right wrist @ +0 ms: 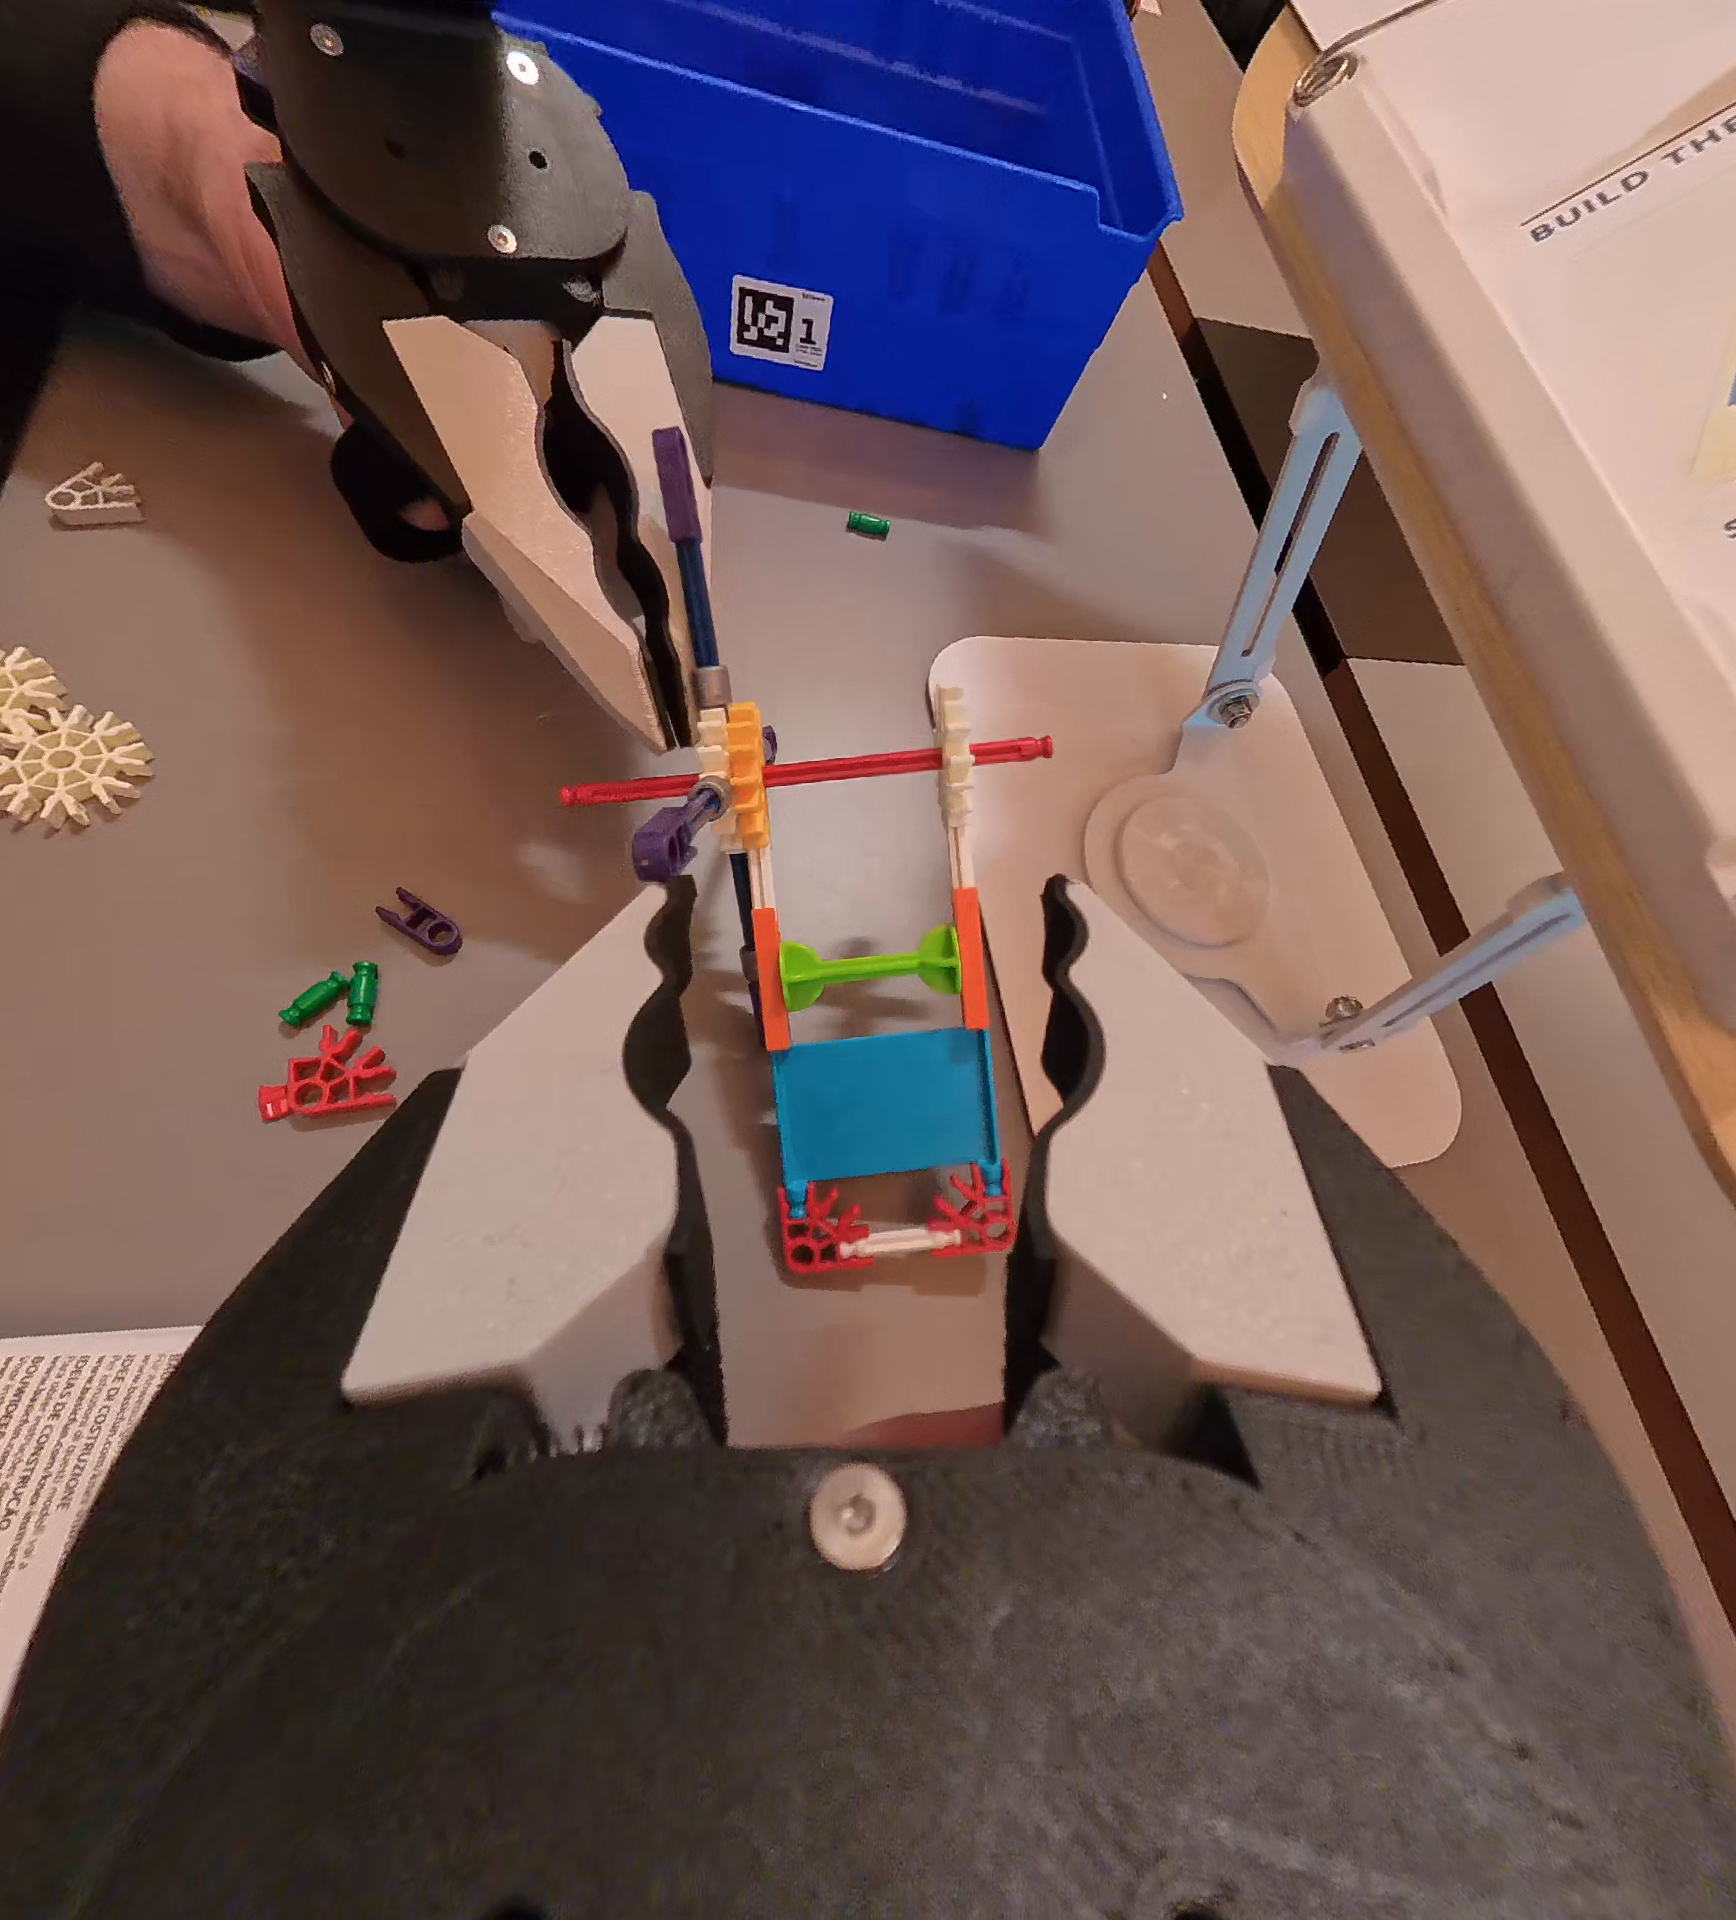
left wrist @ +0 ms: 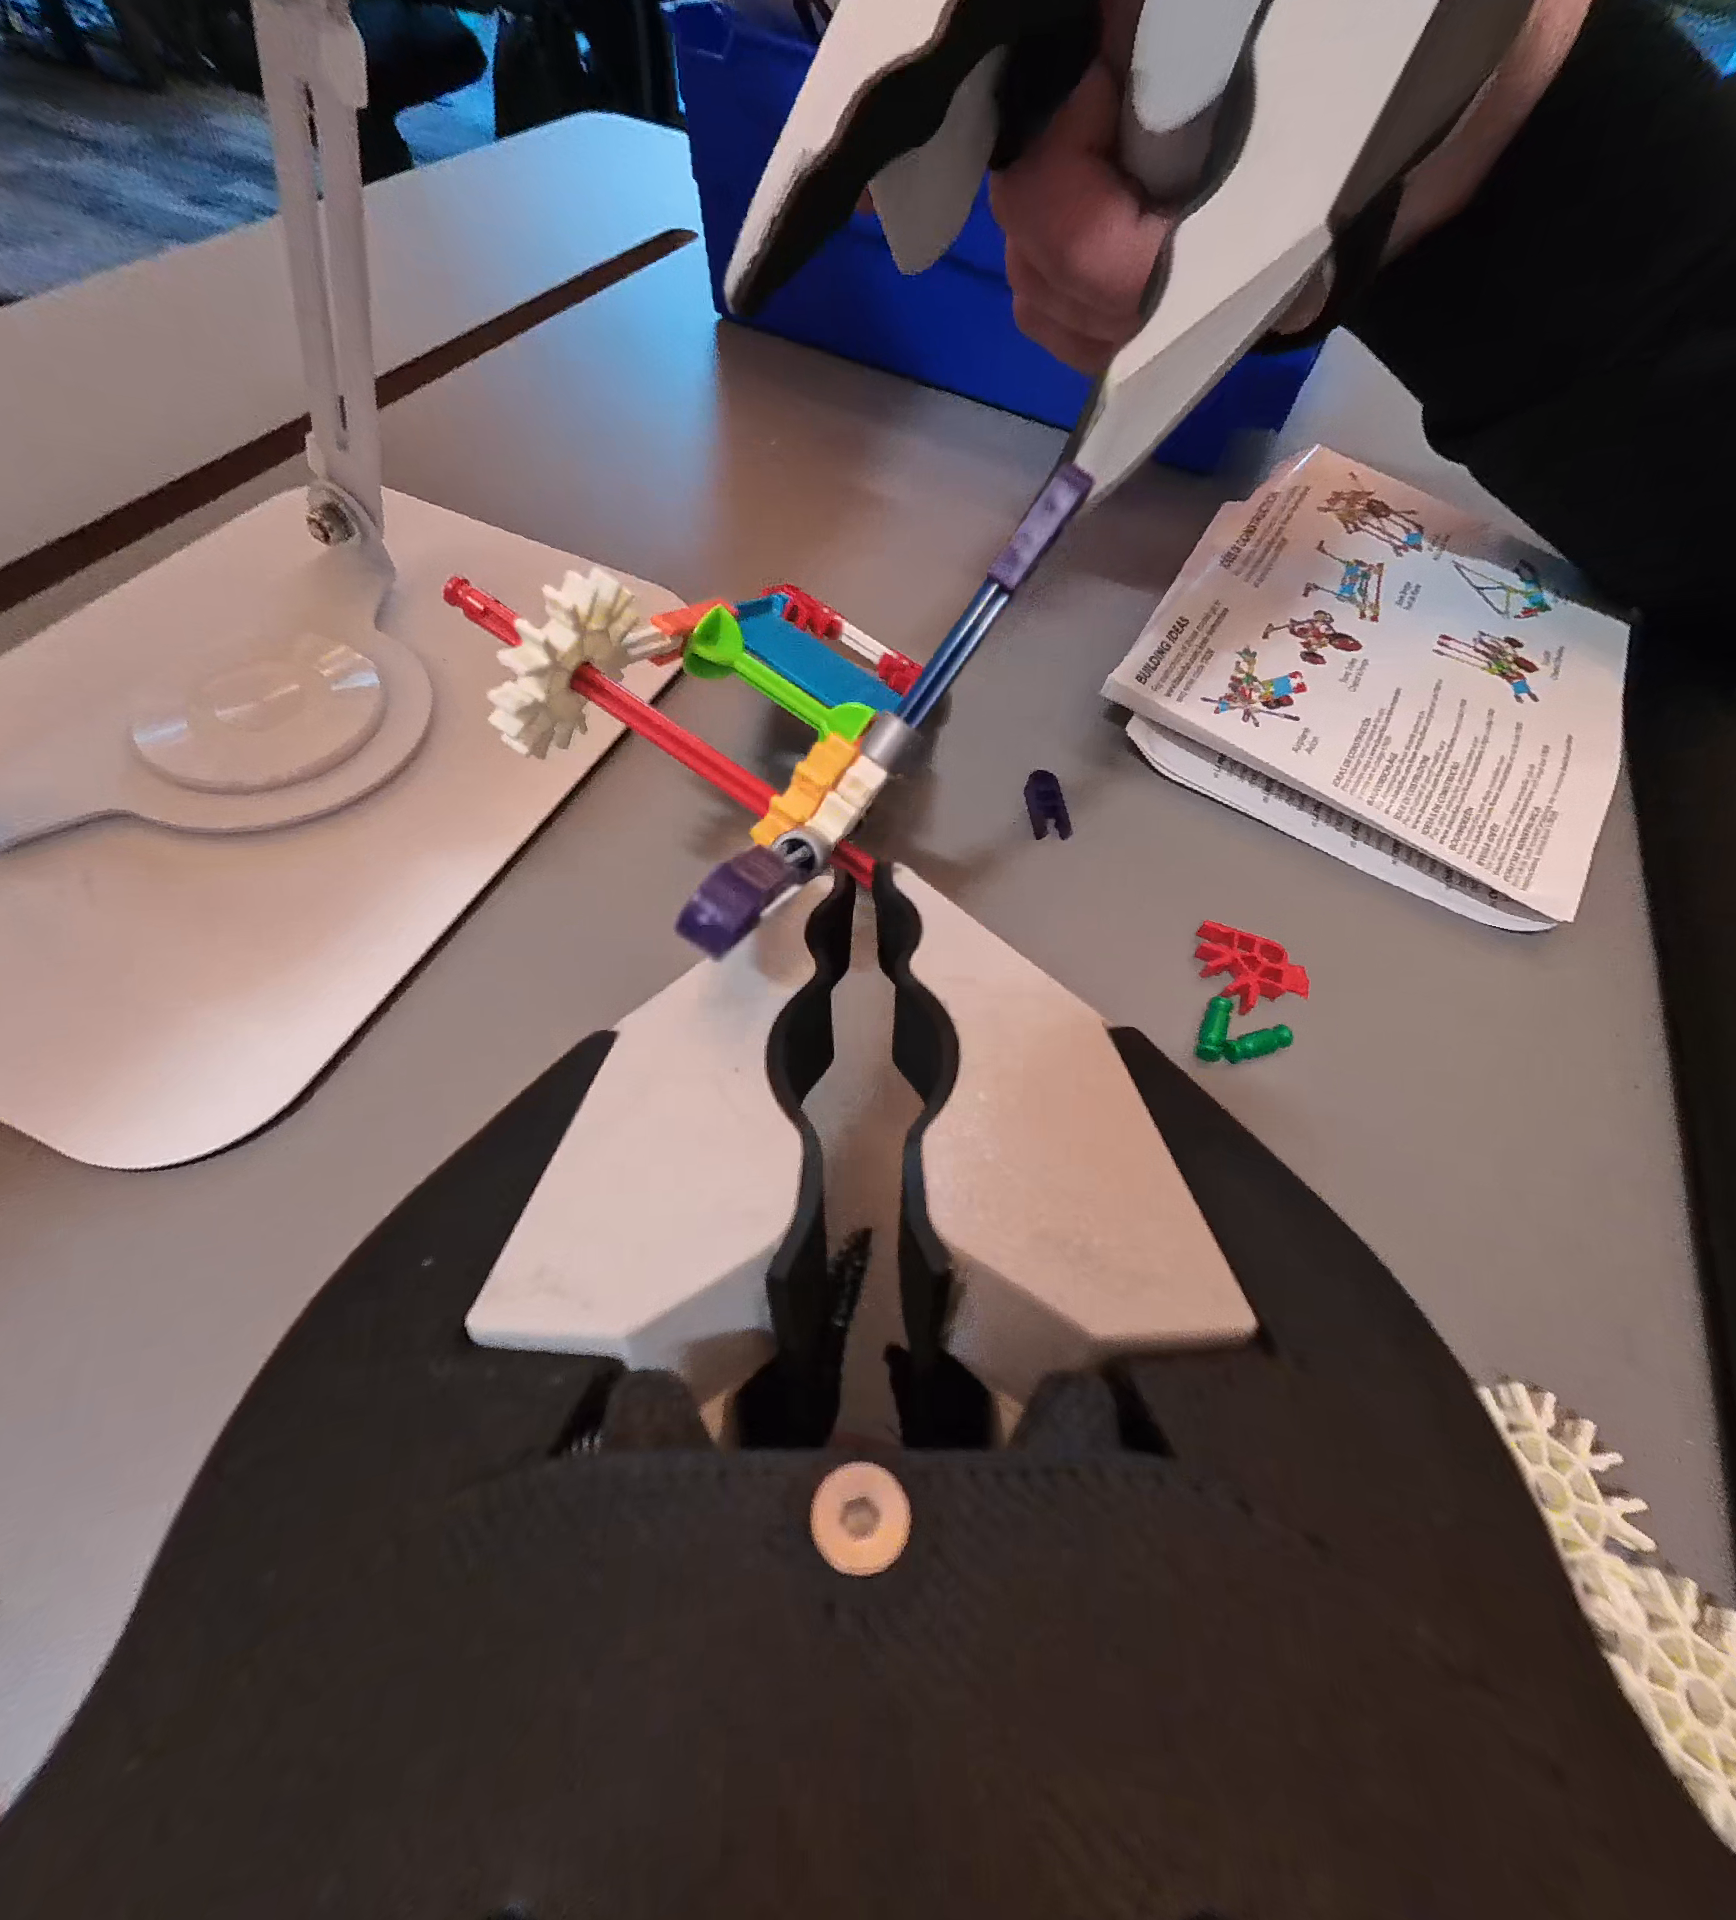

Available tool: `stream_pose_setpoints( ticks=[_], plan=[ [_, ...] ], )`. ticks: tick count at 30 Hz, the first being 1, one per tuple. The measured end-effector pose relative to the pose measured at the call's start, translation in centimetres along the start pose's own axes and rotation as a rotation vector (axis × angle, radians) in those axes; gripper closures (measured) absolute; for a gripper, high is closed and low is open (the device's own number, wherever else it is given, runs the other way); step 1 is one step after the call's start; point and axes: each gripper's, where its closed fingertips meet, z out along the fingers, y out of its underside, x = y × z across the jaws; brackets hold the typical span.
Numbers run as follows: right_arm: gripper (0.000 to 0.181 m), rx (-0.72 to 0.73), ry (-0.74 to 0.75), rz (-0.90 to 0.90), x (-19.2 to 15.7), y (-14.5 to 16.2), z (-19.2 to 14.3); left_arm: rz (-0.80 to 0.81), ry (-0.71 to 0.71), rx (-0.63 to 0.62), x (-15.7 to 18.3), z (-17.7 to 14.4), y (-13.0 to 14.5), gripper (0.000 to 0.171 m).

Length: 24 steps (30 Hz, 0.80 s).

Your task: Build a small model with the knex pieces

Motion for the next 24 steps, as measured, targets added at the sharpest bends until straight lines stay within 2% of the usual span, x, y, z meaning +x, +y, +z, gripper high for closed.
stream_pose_setpoints(
  ticks=[11,17,22,24],
  plan=[
    [0.115,-0.006,-0.044,0.039,-0.6,0.5,0.6,-0.012,-0.057,0.073,-0.8,0.1,-1.5,0.164],
    [0.114,-0.027,-0.03,0.071,-0.2,1.2,1.1,0.028,-0.095,0.037,-1.4,0.5,-0.9,0.159],
    [0.127,-0.03,0.011,0.098,0.4,1.3,2.2,0.069,-0.126,0.029,-1.6,0.7,-0.8,0.159],
    [0.139,-0.025,0.031,0.123,0.7,1.3,2.7,0.078,-0.128,0.025,-1.4,0.9,-0.8,0.159]
  ],
)
